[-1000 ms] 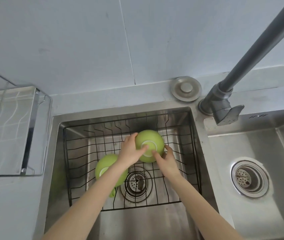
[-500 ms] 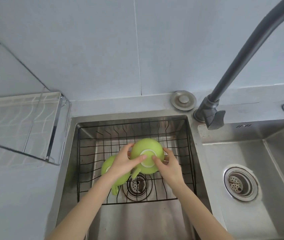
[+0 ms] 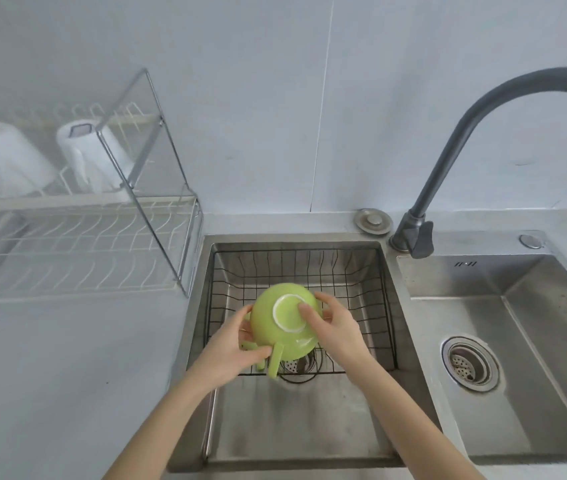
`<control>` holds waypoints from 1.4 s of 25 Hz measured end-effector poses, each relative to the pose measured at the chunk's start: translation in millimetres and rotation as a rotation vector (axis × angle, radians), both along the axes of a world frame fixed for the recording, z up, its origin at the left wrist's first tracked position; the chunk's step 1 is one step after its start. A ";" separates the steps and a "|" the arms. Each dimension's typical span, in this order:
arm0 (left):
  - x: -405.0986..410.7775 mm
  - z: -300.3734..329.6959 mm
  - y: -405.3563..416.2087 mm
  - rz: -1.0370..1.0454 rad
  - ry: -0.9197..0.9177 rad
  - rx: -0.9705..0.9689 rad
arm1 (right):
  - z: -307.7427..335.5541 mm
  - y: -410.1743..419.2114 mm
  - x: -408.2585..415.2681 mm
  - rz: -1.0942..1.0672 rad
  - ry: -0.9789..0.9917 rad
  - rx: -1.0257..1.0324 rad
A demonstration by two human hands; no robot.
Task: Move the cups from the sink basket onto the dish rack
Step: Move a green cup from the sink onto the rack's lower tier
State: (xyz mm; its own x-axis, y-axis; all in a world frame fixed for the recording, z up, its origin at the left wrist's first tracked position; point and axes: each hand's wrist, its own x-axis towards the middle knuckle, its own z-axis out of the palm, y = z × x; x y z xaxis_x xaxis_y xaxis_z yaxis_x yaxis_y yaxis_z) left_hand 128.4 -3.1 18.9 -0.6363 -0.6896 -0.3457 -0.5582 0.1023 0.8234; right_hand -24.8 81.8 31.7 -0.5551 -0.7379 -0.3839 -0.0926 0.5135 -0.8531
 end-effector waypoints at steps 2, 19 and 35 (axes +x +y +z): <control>23.6 4.4 2.7 0.034 0.036 -0.035 | 4.4 -2.5 23.0 0.011 0.024 -0.012; 196.9 23.5 -65.6 0.121 0.091 -0.320 | 31.7 -84.8 220.9 0.203 0.219 -0.102; 176.3 23.3 -220.3 0.015 0.043 -0.308 | 50.8 -235.5 198.9 0.280 0.309 0.083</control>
State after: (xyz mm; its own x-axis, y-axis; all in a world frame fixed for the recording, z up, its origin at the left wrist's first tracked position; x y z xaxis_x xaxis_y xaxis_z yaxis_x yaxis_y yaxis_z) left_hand 304.7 -223.4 42.2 -0.6351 -0.7669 -0.0922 -0.5268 0.3427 0.7778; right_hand 174.1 -153.7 82.5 -0.4358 -0.8503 -0.2950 -0.4835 0.4977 -0.7201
